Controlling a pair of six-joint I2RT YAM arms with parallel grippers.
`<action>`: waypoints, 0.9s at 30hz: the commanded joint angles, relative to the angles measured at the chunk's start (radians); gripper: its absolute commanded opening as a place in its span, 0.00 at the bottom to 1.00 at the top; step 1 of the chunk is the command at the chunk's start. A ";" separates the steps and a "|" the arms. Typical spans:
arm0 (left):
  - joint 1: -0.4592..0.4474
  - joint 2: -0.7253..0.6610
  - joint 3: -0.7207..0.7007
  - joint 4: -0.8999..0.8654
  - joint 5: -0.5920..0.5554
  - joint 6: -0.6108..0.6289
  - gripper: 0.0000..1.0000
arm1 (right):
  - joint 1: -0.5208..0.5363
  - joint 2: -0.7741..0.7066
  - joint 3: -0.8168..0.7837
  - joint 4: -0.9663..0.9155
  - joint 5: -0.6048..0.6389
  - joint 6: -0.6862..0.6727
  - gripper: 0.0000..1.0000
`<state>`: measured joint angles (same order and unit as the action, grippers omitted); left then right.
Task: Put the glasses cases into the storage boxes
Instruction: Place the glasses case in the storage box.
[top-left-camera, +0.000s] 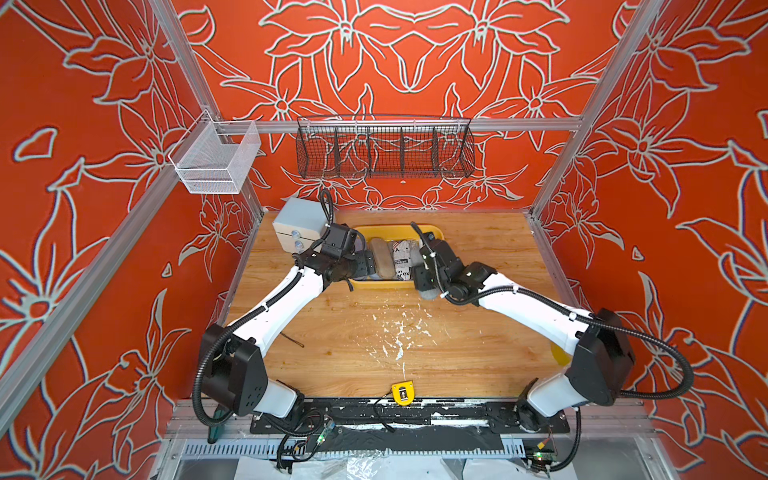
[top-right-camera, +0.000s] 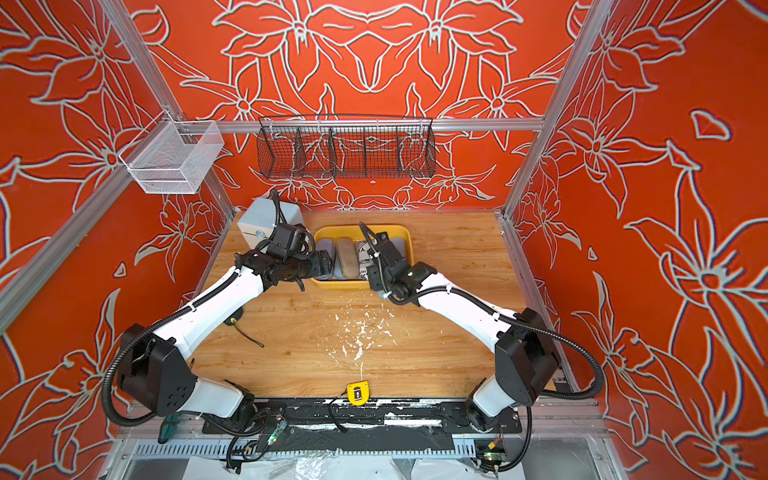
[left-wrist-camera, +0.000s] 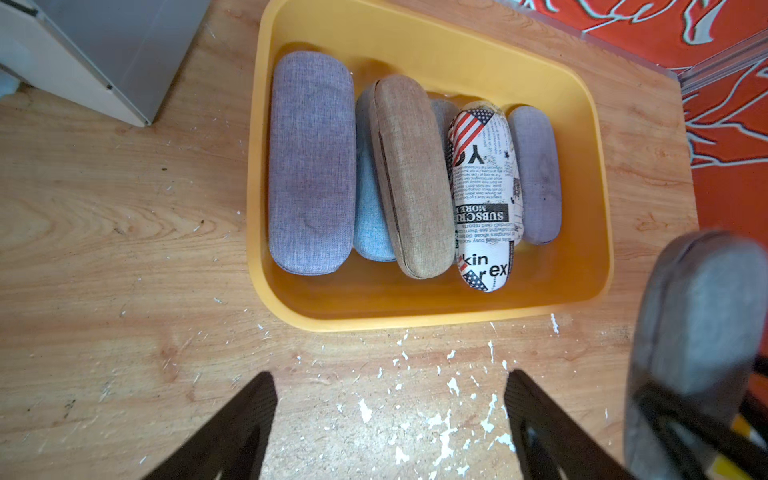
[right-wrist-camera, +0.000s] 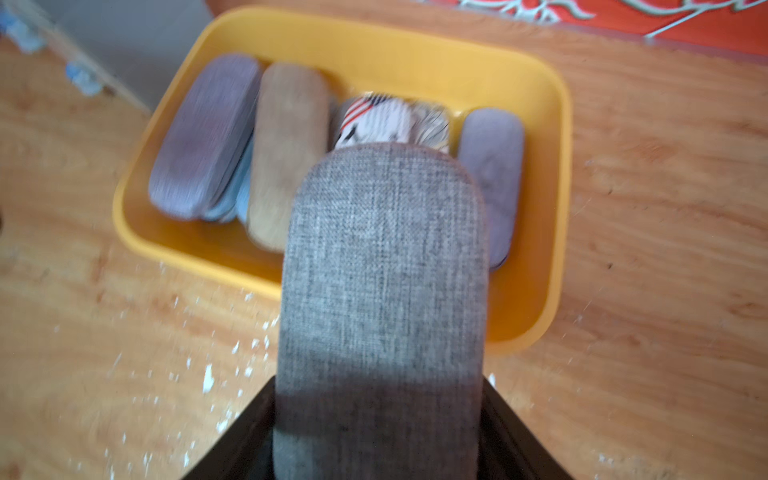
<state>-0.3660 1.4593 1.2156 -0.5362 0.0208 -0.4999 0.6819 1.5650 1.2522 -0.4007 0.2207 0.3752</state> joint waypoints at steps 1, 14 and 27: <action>0.007 -0.020 -0.015 0.005 0.009 -0.013 0.87 | -0.056 0.071 0.064 0.038 -0.045 -0.034 0.64; 0.018 -0.020 -0.048 0.014 0.017 -0.010 0.87 | -0.153 0.342 0.258 0.034 -0.095 -0.058 0.64; 0.022 0.005 -0.050 0.020 0.030 -0.007 0.87 | -0.183 0.482 0.365 0.010 -0.109 -0.065 0.65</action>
<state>-0.3523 1.4590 1.1687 -0.5282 0.0460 -0.5026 0.5045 2.0209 1.5913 -0.3798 0.1143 0.3183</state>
